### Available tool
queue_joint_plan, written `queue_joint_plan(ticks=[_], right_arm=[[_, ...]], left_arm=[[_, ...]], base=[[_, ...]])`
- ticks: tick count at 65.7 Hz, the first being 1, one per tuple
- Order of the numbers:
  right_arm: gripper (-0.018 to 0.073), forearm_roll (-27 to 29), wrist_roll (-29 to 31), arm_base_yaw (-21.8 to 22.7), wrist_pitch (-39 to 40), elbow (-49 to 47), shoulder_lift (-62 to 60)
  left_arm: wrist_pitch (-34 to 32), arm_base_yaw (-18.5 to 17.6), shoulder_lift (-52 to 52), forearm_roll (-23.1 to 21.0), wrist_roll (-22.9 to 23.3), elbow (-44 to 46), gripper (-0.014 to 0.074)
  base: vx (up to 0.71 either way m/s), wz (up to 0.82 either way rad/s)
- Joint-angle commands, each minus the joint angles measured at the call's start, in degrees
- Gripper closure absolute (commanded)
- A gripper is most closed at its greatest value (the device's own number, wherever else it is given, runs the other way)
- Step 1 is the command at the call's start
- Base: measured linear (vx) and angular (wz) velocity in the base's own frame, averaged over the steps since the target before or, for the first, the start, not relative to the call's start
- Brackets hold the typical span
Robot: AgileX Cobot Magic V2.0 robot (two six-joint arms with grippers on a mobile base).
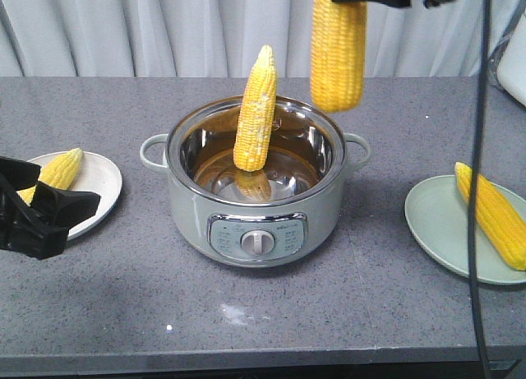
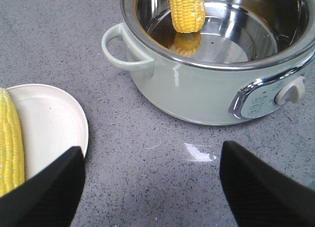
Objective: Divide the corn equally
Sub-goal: 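Close the right gripper on the cob and lift it out of the pot, then reach the left gripper down into the pot toward the last cob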
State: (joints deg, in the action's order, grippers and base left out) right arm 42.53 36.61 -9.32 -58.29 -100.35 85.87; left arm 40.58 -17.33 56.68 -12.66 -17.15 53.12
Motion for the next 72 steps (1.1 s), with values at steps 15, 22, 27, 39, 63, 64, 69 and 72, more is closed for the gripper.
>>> queue_joint_plan(ticks=[15, 22, 27, 39, 63, 64, 69, 72], right_arm=[[0.0364, 1.6, 1.7, 0.0, 9.7, 22.3, -20.5], [0.0364, 1.6, 1.7, 0.0, 9.8, 28.1, -25.2], [0.0364, 1.6, 1.8, 0.3, 9.7, 32.0, -28.6], [0.0364, 1.6, 2.3, 0.3, 9.7, 37.9, -34.7], [0.0364, 1.7, 2.4, 0.3, 9.1, 40.0, -39.3], [0.0364, 1.7, 2.4, 0.3, 9.1, 40.0, -39.3], [0.0364, 1.7, 2.4, 0.3, 9.1, 40.0, -39.3], [0.0364, 1.7, 2.4, 0.3, 9.1, 40.0, -39.3]], left_arm=[[-3.2, -0.2, -0.9, -1.2, 0.0, 1.5, 0.0059], [-3.2, -0.2, -0.9, -1.2, 0.0, 1.5, 0.0059], [-3.2, -0.2, -0.9, -1.2, 0.0, 1.5, 0.0059], [-3.3, -0.2, -0.9, -1.2, 0.0, 1.5, 0.0059], [-3.2, -0.2, -0.9, -1.2, 0.0, 1.5, 0.0059], [-3.2, -0.2, -0.9, -1.2, 0.0, 1.5, 0.0059], [-3.2, -0.2, -0.9, -1.2, 0.4, 1.5, 0.0059], [-3.3, -0.2, -0.9, -1.2, 0.7, 1.5, 0.0059]], base=[[0.0, 0.0], [0.0, 0.0], [0.0, 0.0], [0.0, 0.0], [0.0, 0.0], [0.0, 0.0], [0.0, 0.0], [0.0, 0.0]])
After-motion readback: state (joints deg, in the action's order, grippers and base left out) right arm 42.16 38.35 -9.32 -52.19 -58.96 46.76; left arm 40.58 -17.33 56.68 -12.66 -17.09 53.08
